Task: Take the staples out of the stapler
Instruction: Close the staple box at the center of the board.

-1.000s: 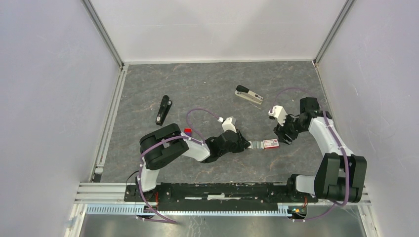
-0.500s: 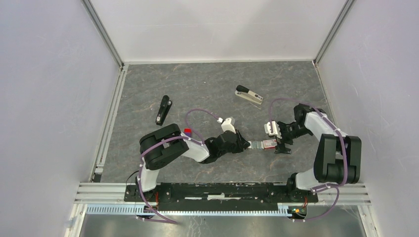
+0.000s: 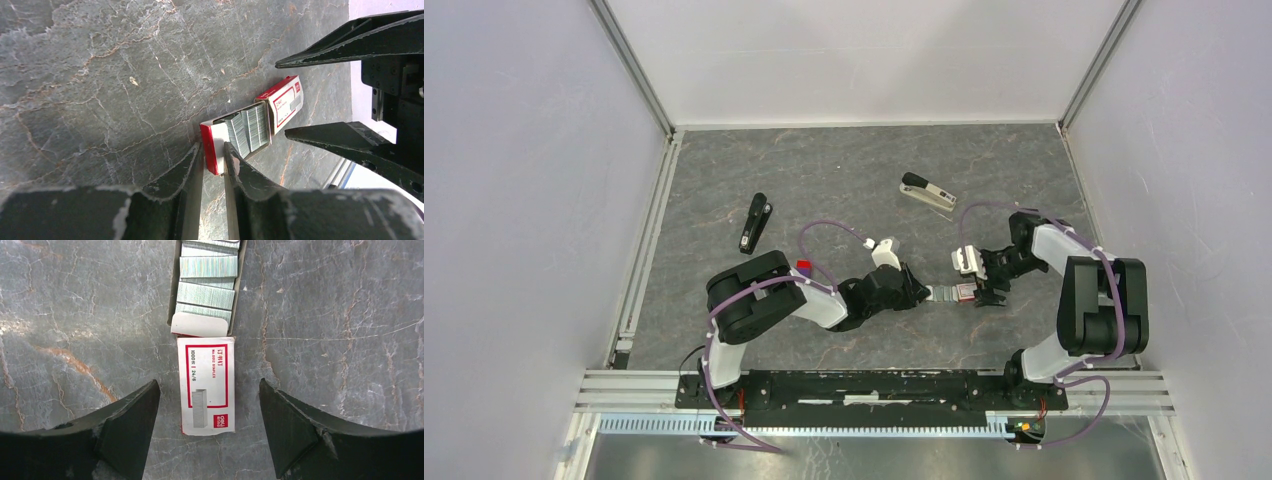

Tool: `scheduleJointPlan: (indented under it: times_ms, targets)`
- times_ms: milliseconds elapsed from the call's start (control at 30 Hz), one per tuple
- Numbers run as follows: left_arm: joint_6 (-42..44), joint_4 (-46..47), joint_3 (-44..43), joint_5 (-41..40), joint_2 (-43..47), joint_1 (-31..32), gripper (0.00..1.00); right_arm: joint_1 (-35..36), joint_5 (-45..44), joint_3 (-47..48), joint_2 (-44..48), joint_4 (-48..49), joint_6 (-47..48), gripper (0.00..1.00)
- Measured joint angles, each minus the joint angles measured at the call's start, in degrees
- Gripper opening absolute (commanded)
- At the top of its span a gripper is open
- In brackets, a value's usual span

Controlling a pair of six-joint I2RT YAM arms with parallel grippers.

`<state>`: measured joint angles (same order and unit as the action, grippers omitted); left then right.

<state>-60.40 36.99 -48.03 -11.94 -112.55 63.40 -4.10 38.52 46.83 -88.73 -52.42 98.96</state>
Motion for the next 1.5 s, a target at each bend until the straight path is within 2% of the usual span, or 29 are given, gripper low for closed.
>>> scheduleJointPlan:
  times_ms: [200,567,1267,1500]
  targets:
    - [0.0,0.0,0.0,0.0,0.0,0.0,0.29,0.26,-1.53,-1.11,0.0,1.88,-2.14,0.65]
    - [0.0,-0.02,0.0,0.0,0.0,0.0,0.29,0.26,-1.62,-2.89,1.4,2.19,-3.34,0.57]
    - [0.0,-0.02,-0.02,0.02,-0.02,0.0,0.29,0.72,-1.49,-6.34,5.25,3.3,-6.36,0.55]
    - [0.0,0.24,-0.02,0.28,-0.02,0.0,0.34,2.25,-1.55,-8.09,7.34,4.76,-9.11,0.52]
